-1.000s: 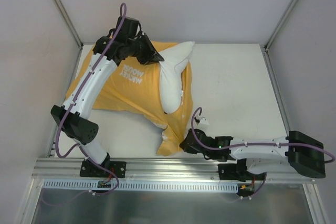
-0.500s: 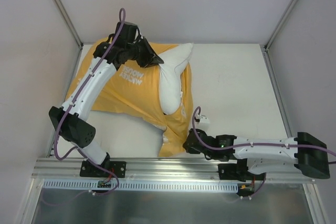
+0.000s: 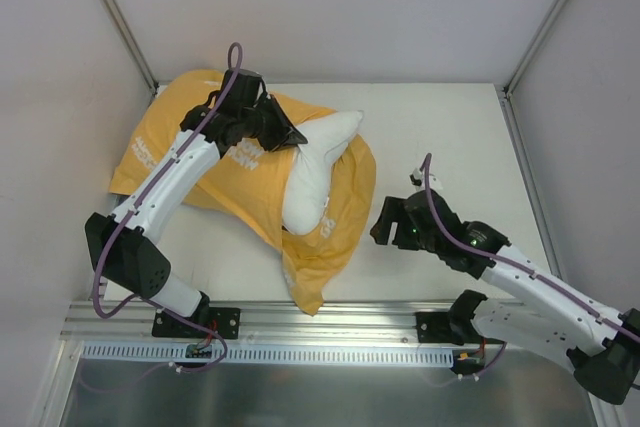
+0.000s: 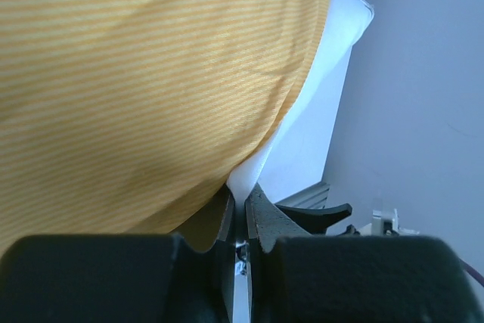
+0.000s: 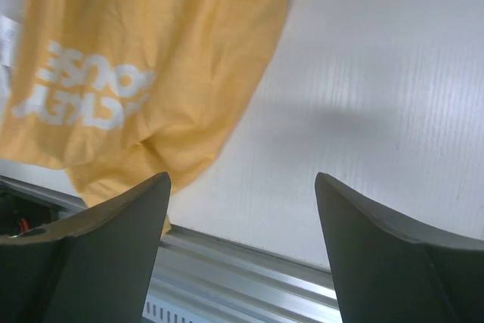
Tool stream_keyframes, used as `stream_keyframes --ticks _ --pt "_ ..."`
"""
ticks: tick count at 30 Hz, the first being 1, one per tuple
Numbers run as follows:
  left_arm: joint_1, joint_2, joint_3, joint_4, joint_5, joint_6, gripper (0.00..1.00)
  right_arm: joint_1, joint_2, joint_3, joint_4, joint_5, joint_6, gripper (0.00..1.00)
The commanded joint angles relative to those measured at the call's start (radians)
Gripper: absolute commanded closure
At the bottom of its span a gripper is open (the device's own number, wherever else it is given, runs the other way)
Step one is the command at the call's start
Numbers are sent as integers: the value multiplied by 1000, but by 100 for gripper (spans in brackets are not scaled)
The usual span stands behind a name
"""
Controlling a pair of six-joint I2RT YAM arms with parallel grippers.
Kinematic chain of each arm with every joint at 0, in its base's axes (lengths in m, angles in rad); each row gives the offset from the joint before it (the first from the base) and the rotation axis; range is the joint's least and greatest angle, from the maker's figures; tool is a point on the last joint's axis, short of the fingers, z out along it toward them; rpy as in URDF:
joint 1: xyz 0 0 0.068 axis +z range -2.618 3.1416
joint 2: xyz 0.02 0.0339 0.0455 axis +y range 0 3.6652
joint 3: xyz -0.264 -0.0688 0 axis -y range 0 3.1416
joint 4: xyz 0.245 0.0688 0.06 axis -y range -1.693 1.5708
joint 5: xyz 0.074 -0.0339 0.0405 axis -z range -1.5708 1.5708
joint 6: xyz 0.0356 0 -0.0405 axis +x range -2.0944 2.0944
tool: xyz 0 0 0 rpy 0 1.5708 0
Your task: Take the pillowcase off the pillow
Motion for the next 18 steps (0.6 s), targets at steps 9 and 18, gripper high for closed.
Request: stream_keyframes --ticks 9,18 --pt "-7 -67 4 99 -5 -14 100 14 210 172 296 -316 22 19" --pt "-18 -65 1 104 -1 -17 100 148 351 218 365 -306 51 21"
